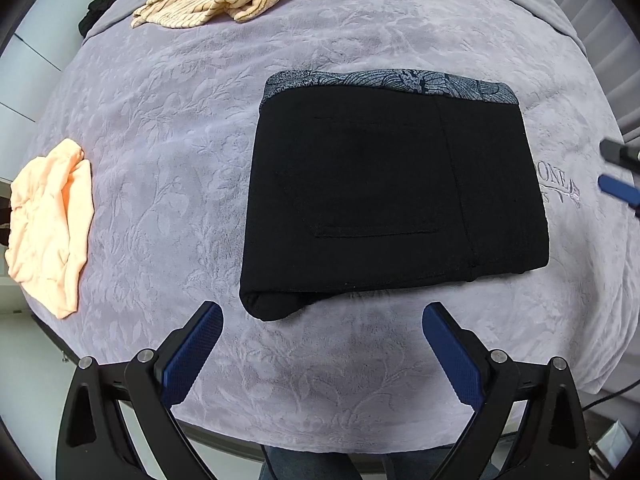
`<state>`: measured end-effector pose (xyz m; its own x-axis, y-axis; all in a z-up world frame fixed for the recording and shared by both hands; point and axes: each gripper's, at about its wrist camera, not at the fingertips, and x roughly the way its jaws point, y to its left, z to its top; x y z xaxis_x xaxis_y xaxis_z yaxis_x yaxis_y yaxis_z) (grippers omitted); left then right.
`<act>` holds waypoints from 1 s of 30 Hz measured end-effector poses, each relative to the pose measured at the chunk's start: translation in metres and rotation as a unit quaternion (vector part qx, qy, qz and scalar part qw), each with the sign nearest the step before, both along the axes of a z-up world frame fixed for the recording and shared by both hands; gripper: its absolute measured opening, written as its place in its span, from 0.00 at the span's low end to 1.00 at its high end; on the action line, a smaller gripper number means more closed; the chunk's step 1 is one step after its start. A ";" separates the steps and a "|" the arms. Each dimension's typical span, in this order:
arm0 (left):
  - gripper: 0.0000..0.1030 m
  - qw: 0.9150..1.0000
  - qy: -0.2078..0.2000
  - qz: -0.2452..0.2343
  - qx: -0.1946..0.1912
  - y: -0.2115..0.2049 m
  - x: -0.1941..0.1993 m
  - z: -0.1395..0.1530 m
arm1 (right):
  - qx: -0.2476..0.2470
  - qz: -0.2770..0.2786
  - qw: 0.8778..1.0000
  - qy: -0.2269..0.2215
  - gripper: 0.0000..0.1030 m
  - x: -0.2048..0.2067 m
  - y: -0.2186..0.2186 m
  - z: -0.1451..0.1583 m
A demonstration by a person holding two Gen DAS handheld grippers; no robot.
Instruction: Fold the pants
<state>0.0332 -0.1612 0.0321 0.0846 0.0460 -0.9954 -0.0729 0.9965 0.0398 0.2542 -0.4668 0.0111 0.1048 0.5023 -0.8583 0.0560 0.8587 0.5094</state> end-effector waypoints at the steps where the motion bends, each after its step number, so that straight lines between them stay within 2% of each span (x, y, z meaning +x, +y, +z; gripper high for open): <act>1: 0.97 1.000 0.001 -0.001 0.001 -0.001 0.000 0.000 | 0.001 0.002 1.000 0.008 0.72 -0.004 0.001 -0.007; 8: 0.97 1.000 0.008 0.000 0.009 -0.001 0.004 -0.002 | 0.017 0.004 0.999 0.042 0.72 -0.018 0.004 -0.035; 22: 0.97 1.000 0.014 0.015 0.014 0.016 0.021 -0.010 | 0.013 0.006 0.998 0.055 0.75 -0.011 -0.002 -0.047; 30: 0.97 0.999 0.010 0.045 -0.008 0.037 0.030 -0.014 | 0.013 0.023 0.999 0.048 0.77 -0.008 0.005 -0.046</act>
<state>0.0629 -0.1244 0.0182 0.0618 0.0372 -0.9974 -0.1613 0.9865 0.0268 0.2460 -0.4615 -0.0353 -0.0006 0.5276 -0.8495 0.0661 0.8476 0.5264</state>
